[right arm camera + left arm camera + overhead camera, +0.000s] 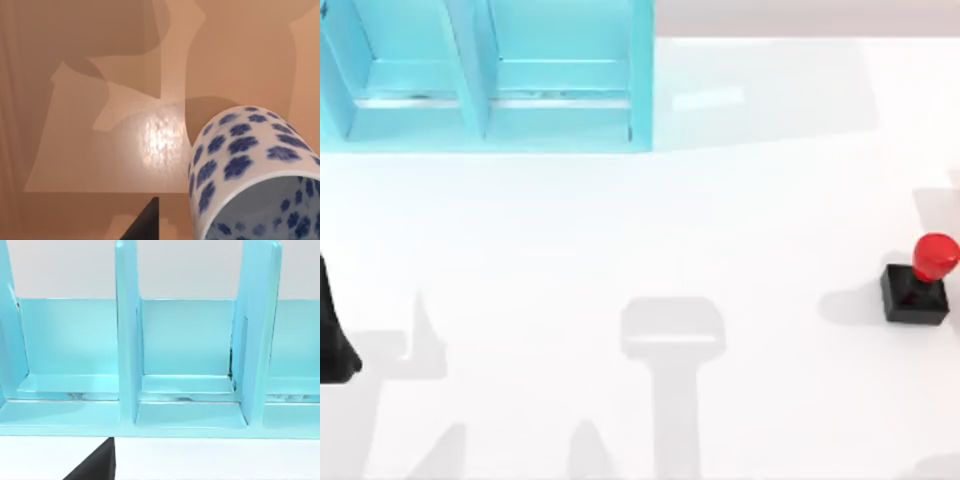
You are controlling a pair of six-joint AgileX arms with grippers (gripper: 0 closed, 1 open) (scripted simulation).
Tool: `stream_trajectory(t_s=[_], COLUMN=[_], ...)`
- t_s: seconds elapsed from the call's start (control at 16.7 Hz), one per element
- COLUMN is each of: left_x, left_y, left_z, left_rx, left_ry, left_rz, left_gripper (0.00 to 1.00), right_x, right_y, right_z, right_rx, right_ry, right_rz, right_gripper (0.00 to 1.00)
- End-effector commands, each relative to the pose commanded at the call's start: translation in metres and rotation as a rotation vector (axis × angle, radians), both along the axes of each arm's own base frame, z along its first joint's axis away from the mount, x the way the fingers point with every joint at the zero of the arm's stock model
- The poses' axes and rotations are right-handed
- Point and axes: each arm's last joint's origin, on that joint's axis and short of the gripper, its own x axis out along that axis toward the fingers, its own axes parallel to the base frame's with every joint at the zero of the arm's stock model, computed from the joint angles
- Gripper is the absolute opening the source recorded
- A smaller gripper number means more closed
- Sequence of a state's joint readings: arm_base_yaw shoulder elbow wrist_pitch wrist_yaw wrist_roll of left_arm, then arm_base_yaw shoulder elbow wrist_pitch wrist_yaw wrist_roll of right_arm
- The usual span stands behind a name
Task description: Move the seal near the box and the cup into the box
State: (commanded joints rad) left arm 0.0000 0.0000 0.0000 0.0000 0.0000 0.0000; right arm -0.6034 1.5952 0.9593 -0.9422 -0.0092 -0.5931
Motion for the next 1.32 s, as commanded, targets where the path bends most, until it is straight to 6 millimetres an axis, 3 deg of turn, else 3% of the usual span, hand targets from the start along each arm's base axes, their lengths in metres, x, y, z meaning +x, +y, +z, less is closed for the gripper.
stream_trajectory(t_s=[0.66, 0.84, 1.14, 1.32], left_x=[0.0, 0.0, 0.0, 0.0], left_y=[0.0, 0.0, 0.0, 0.0], left_z=[0.0, 0.0, 0.0, 0.0], left_rx=[0.0, 0.0, 0.0, 0.0], left_ry=[0.0, 0.0, 0.0, 0.0], left_rz=[0.0, 0.0, 0.0, 0.0], left_gripper=[1.0, 1.0, 1.0, 1.0], right_x=[0.001, 0.005, 0.002, 0.0], right_y=[-0.001, -0.004, -0.002, 0.0], right_z=[0.005, 0.028, 0.084, 0.1], right_rx=[-0.001, 0.002, 0.007, 0.0], right_ry=[-0.003, 0.0, 0.011, -0.001], right_rz=[0.002, 0.004, 0.001, 0.0], right_gripper=[1.0, 1.0, 1.0, 1.0])
